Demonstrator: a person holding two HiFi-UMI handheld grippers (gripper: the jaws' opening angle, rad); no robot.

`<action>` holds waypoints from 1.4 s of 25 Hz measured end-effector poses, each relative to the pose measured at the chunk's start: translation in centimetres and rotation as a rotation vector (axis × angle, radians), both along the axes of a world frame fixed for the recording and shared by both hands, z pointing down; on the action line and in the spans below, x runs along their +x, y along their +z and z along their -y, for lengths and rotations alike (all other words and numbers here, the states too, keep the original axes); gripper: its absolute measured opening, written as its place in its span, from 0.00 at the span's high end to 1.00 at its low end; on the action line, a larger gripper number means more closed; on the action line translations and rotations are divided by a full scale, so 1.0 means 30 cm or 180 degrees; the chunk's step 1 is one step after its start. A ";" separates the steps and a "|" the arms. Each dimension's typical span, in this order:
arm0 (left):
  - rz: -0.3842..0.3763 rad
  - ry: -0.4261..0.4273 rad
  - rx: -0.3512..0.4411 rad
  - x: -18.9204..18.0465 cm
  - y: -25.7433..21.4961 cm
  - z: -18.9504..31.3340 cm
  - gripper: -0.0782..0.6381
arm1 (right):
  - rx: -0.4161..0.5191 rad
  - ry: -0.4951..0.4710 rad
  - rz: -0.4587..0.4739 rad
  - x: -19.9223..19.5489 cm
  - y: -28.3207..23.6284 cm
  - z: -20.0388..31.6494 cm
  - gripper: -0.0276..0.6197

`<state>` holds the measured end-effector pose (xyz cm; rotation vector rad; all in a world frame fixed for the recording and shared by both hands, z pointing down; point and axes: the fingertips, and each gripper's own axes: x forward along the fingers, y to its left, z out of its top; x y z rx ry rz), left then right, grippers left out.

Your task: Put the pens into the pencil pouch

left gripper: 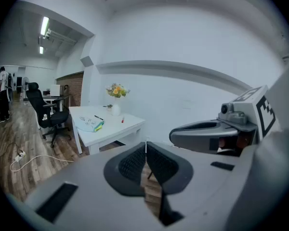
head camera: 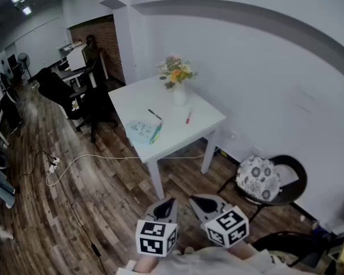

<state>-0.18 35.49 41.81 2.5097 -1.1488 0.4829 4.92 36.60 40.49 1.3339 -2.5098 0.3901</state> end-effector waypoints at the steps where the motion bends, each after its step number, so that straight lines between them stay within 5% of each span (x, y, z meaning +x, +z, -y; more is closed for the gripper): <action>1: 0.0009 -0.0004 0.0007 -0.001 -0.003 0.008 0.88 | -0.0001 0.0013 -0.0009 -0.002 -0.002 0.004 0.95; 14: 0.0023 0.0026 -0.0036 0.004 0.012 0.022 0.88 | -0.0053 -0.0115 -0.0033 -0.038 0.024 0.008 0.95; 24: -0.0001 -0.0105 0.0103 0.015 0.008 0.074 0.87 | 0.0190 0.0222 0.0029 0.053 0.009 0.077 0.94; 27: -0.0024 -0.0123 0.0113 0.032 0.012 0.088 0.86 | 0.0173 0.0185 0.0023 0.069 0.017 0.090 0.78; 35: -0.0022 -0.0126 -0.0036 0.085 0.063 0.079 0.74 | 0.0052 0.0253 0.0037 0.141 0.045 0.087 0.77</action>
